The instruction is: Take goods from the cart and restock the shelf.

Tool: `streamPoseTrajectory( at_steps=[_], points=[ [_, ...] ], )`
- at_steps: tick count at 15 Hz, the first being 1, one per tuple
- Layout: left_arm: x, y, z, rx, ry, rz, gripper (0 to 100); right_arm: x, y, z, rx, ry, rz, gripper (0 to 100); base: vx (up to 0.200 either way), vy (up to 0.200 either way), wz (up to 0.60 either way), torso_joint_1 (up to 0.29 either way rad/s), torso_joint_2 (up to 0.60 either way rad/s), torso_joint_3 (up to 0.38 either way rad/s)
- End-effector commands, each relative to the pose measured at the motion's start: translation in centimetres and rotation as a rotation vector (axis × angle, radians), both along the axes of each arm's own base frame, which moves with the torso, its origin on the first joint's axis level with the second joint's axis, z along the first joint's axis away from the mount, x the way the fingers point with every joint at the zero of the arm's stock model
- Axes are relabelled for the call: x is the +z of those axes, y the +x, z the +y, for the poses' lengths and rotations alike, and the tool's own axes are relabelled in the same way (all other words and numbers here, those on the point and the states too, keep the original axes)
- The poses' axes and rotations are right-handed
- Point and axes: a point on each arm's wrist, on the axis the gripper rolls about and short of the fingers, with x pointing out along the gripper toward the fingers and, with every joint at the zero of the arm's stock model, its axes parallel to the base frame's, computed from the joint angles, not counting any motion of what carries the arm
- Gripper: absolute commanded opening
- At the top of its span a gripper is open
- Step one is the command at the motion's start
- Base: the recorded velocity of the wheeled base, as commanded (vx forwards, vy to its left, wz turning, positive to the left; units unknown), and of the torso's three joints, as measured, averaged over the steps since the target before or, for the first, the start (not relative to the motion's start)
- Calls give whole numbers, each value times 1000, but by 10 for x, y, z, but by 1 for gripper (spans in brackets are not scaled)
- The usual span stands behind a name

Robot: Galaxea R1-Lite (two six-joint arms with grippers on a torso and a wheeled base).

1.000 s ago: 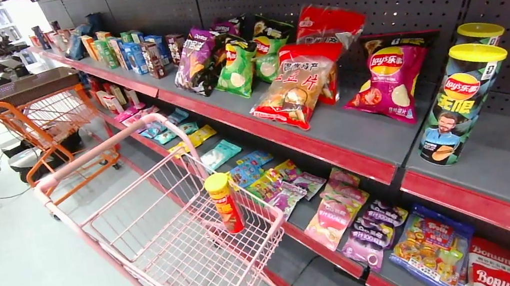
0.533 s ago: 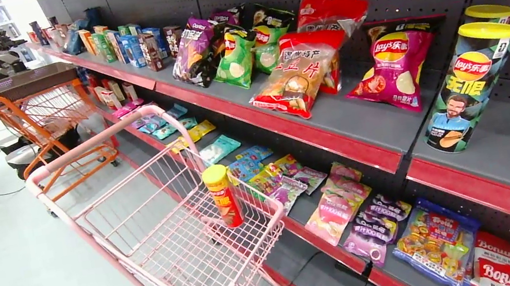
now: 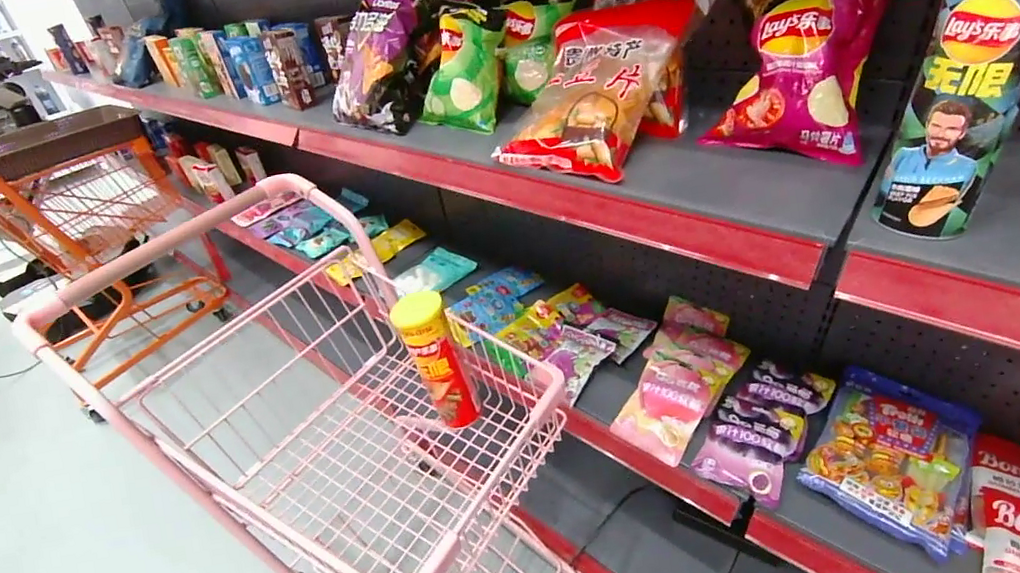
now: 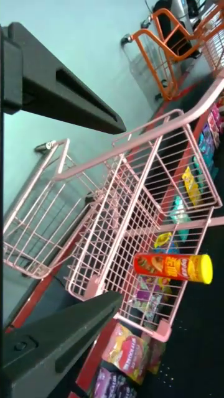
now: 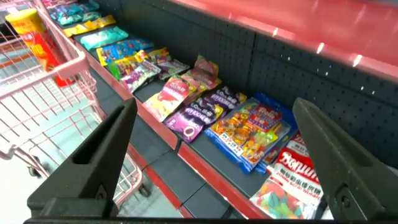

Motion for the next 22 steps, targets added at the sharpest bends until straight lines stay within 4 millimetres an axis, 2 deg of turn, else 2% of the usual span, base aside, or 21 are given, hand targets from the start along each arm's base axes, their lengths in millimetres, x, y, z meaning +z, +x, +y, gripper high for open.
streamPoseTrajectory(
  at_steps=[1,3,4,5,6,7,8,9,10,13,15,19,20,22],
  points=[
    [0,0,0,-1,0,0,100,0,0,0,-1,0,-1,100,0,0,0,-173,540,364],
    [0,0,0,-8,0,-1,100,0,0,0,1,0,-1,100,0,0,0,-124,447,302],
    [16,-3,-1,-30,2,-33,100,0,0,0,1,0,-1,100,0,0,0,-51,207,144],
    [80,7,0,-49,-43,-11,100,0,0,0,-1,0,-1,100,0,0,0,-46,124,90],
    [143,36,-1,-43,-191,0,100,0,0,0,-1,0,-1,100,0,0,0,-22,76,46],
    [143,36,-1,-43,-191,0,100,0,0,0,-1,0,-1,100,0,0,0,0,0,0],
    [197,102,2,29,-222,23,100,0,0,0,-1,0,-1,100,0,0,0,0,0,0],
    [197,125,4,43,-205,60,100,0,0,0,-1,2,-1,100,0,0,0,0,0,0],
    [187,158,5,51,-193,144,100,0,0,0,-1,0,-1,100,0,0,0,0,0,0],
    [157,231,6,3,-188,270,100,0,0,0,-1,0,-1,100,0,0,0,0,0,0],
    [131,269,6,-67,-161,314,100,0,0,0,-1,0,-1,100,0,0,0,0,0,0],
    [84,314,0,-274,-27,417,100,0,0,0,-1,0,-1,100,0,0,0,0,0,0],
    [78,322,-3,-294,-1,410,100,0,0,0,-1,0,1,100,0,0,0,0,0,0],
    [54,349,-16,-356,17,383,100,0,0,0,-1,0,1,100,0,0,0,0,0,0]
  ],
)
